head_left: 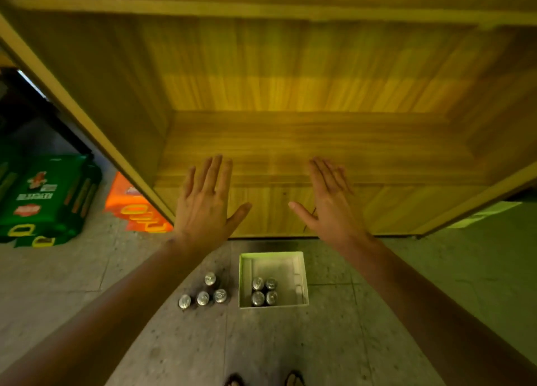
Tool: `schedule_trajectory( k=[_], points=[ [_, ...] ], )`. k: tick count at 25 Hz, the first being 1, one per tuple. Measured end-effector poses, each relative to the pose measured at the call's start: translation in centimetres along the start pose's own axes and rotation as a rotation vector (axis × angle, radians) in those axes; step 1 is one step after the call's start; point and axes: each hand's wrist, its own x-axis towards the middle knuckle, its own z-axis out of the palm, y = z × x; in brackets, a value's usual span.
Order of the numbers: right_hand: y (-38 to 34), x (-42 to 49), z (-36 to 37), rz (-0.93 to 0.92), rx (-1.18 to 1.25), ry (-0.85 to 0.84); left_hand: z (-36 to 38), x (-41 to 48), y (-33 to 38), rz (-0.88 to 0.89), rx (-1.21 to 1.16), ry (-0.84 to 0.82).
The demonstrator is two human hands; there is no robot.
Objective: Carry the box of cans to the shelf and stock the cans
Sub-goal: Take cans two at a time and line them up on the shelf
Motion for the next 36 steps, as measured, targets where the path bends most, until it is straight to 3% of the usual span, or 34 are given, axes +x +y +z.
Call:
schedule_trajectory(
  k=[9, 15, 19, 23, 29, 32, 36],
  points=[
    [5.5, -5.0, 27.0, -0.083, 0.007, -0.054, 27.1, -5.2, -0.4, 0.026, -0.033, 0.004],
    [10.3, -8.8, 48.5, 0.003, 0.105, -0.214, 49.6, -9.8, -1.4, 0.062, -0.008, -0.156],
    [12.4, -10.9, 59.3, 0.020, 0.109, -0.316, 59.7, -11.9, -1.6, 0.095, -0.076, -0.219],
    [12.7, -12.6, 65.0, 0.065, 0.163, -0.358, 64.6, -13.6, -1.6, 0.109, -0.167, -0.199],
    [11.1, -11.7, 67.4, 0.284, 0.366, -0.363, 67.2, -13.0, 0.1, -0.141, -0.529, -0.376],
    [11.3, -10.6, 67.8, 0.274, 0.323, -0.396, 67.8, -11.7, 0.6, -0.247, -0.789, -0.474],
    [12.2, -9.1, 67.9, 0.258, 0.342, -0.461, 68.2, -10.5, 0.9, -0.328, -0.846, -0.426]
  ],
)
